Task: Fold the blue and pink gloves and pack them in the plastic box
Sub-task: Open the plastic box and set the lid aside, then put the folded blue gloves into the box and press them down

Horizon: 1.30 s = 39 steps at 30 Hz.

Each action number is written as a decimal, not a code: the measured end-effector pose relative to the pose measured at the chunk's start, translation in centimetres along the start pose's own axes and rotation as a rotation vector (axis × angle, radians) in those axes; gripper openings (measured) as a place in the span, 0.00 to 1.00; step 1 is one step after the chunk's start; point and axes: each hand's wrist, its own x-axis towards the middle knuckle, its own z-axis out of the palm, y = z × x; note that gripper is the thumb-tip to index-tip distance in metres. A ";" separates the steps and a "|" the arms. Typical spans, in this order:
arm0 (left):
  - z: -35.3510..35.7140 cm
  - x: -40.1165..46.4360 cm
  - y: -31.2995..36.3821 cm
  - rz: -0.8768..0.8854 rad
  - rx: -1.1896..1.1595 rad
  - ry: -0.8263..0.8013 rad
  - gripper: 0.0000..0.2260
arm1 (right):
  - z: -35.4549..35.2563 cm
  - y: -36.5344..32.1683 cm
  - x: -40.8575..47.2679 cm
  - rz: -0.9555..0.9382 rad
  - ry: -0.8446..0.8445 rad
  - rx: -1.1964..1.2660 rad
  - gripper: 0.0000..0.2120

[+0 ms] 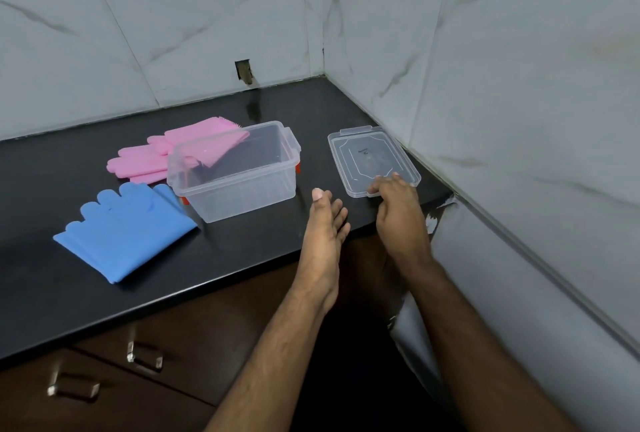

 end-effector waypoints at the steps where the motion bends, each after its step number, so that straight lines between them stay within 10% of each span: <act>1: 0.1 -0.1 0.1 -0.002 0.001 0.000 0.30 | -0.2 0.1 0.3 -0.014 -0.013 0.004 0.17; 9: -0.3 -0.6 0.6 0.010 0.013 0.001 0.28 | -0.8 -0.2 2.6 -0.009 -0.130 0.068 0.18; 19: -3.6 -0.9 0.8 0.076 -0.018 0.115 0.28 | 3.0 -4.7 -4.2 -0.043 0.185 0.201 0.12; 39: -20.6 -5.3 5.5 0.137 -0.034 0.630 0.21 | 11.3 -22.2 -6.1 -0.244 -0.315 0.241 0.26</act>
